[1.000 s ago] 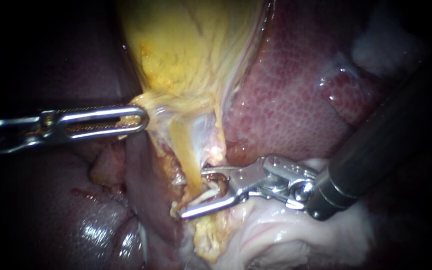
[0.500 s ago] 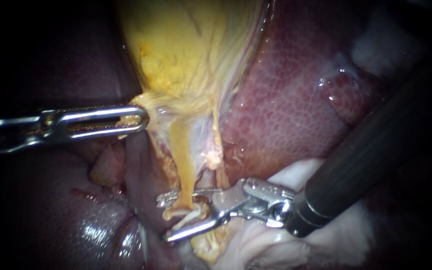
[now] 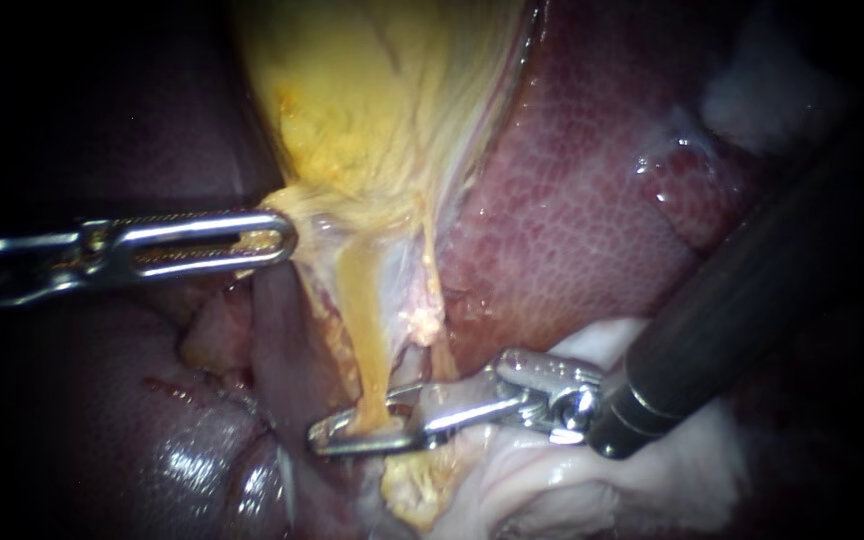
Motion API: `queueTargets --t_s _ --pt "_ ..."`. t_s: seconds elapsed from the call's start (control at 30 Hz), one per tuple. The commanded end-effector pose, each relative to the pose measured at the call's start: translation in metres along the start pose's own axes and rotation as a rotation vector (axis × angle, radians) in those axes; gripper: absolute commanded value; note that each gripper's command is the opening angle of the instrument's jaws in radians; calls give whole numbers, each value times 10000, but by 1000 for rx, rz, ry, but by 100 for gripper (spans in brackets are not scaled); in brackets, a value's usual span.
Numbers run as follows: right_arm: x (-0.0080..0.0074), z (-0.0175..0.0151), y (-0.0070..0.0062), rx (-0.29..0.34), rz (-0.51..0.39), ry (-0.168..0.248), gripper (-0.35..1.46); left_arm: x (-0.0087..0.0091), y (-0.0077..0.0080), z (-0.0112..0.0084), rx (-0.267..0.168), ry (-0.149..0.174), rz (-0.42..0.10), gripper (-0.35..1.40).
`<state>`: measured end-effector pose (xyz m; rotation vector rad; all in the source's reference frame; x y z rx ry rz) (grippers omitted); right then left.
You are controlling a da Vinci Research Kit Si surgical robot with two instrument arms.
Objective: Clipping second clip left tube
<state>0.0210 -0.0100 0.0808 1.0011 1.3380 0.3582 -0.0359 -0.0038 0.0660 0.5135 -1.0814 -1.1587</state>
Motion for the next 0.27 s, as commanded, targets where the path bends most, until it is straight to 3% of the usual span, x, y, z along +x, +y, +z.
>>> queueTargets --t_s 0.03,0.27 --pt "-1 -1 1 -1 -1 0 -35 0 0 0 0 0 0 -35" --pt "-1 -3 4 0 -1 0 -35 0 1 0 0 0 0 -35"
